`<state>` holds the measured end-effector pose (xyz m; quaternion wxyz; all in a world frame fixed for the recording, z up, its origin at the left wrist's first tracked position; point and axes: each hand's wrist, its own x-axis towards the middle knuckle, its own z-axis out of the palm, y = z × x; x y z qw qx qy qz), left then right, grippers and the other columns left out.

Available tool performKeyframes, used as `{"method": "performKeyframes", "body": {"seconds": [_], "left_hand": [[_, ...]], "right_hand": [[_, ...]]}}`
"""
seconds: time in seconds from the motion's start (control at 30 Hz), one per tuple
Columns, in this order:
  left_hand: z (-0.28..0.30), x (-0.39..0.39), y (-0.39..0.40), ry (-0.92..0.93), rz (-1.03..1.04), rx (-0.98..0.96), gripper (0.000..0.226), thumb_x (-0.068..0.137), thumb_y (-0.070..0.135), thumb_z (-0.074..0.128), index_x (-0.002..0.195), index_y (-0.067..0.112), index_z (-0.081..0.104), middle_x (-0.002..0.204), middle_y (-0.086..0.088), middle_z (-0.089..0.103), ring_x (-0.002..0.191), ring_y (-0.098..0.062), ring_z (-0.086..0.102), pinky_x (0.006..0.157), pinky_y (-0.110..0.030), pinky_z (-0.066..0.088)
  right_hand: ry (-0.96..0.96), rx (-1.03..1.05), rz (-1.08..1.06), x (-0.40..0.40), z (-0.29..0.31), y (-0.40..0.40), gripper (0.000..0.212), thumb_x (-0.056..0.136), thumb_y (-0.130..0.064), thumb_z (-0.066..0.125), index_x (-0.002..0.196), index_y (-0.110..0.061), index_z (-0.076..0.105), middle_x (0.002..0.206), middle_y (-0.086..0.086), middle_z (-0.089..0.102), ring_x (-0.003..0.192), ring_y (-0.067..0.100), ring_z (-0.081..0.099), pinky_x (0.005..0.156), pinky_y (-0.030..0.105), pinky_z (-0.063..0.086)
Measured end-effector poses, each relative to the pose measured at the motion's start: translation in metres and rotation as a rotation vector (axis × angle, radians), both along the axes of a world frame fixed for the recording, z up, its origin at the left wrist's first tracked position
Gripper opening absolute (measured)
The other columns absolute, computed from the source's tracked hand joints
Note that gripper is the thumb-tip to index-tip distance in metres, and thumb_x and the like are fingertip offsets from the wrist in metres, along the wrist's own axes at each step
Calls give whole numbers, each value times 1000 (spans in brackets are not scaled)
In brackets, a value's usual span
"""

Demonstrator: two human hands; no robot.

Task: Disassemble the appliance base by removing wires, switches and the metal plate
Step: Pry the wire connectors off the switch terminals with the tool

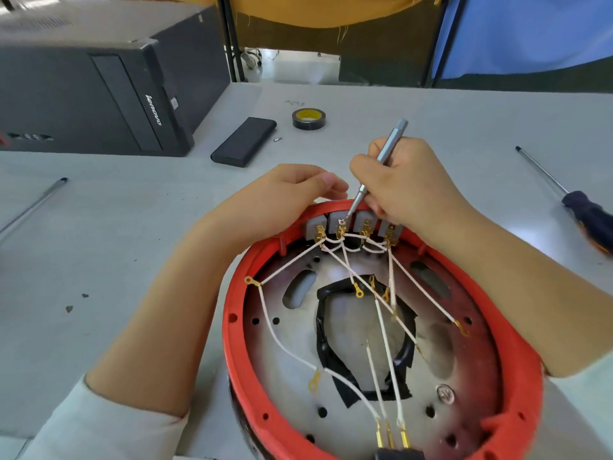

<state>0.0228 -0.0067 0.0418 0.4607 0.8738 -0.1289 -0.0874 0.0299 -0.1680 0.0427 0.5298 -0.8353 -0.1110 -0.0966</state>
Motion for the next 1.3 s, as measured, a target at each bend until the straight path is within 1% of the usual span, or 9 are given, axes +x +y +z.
{"method": "performKeyframes", "body": {"seconds": [0.13, 0.23, 0.33, 0.43, 0.6, 0.7, 0.87, 1.17, 1.3], "left_hand": [[1, -11, 1, 3, 14, 98, 31, 99, 39, 40, 101, 31, 69, 97, 8, 71, 92, -8, 64, 84, -21, 47], [-1, -15, -5, -27, 22, 190, 40, 101, 38, 35, 99, 12, 66, 99, -8, 68, 92, -21, 62, 86, -29, 44], [-1, -15, -7, 21, -38, 215, 44, 100, 42, 34, 100, 12, 66, 98, -3, 68, 92, -14, 61, 87, -20, 40], [2, -12, -6, 84, -115, 212, 42, 100, 46, 34, 105, 22, 68, 105, 6, 69, 103, -12, 61, 101, -30, 40], [5, -5, -8, 155, -181, 203, 41, 100, 48, 32, 114, 30, 65, 112, 11, 68, 110, -10, 59, 102, -30, 40], [4, -2, -5, 179, -220, 199, 44, 99, 50, 30, 117, 29, 64, 118, 9, 66, 116, -14, 56, 107, -36, 37], [-3, 3, -3, 140, -214, 154, 38, 97, 51, 31, 106, 38, 65, 116, 19, 64, 113, -3, 55, 103, -24, 37], [-6, 4, -3, 111, -199, 149, 48, 97, 49, 33, 107, 16, 66, 113, -5, 67, 111, -22, 57, 100, -40, 43], [-6, 3, -4, 111, -199, 155, 48, 97, 48, 33, 107, 15, 66, 114, -9, 65, 110, -26, 56, 97, -40, 45]], "right_hand": [[-4, -1, -76, -4, 0, -3, 33, 81, -14, 51, 52, -15, 35, 33, -6, 35, 31, 9, 35, 37, 20, 29], [12, 11, -117, -9, 1, -4, 33, 82, -16, 52, 53, -16, 36, 34, -7, 36, 34, 11, 36, 42, 24, 30], [103, 50, -58, -18, 7, -6, 31, 86, -16, 54, 58, -13, 41, 38, -2, 42, 30, 10, 35, 36, 18, 28], [180, 78, 51, -26, 18, -13, 32, 90, -18, 57, 61, -12, 44, 39, 1, 47, 27, 10, 33, 31, 14, 26], [28, -81, 141, -17, 24, -6, 32, 90, -22, 61, 63, -11, 49, 43, -1, 53, 30, 4, 43, 36, 9, 31], [-5, 76, 87, -11, 13, 1, 33, 86, -12, 63, 59, -11, 43, 41, 0, 46, 33, 4, 41, 39, 14, 34], [-193, -89, 13, -13, -1, 1, 34, 78, -10, 64, 55, -10, 40, 44, 5, 39, 38, 10, 39, 40, 16, 33], [-382, -221, 9, -18, -3, 2, 31, 78, -14, 60, 56, -13, 38, 48, -1, 34, 47, 8, 38, 46, 8, 31], [-411, -243, 10, -19, -3, 3, 34, 78, -13, 59, 55, -18, 34, 47, -2, 32, 48, 9, 38, 46, 8, 31]]}}
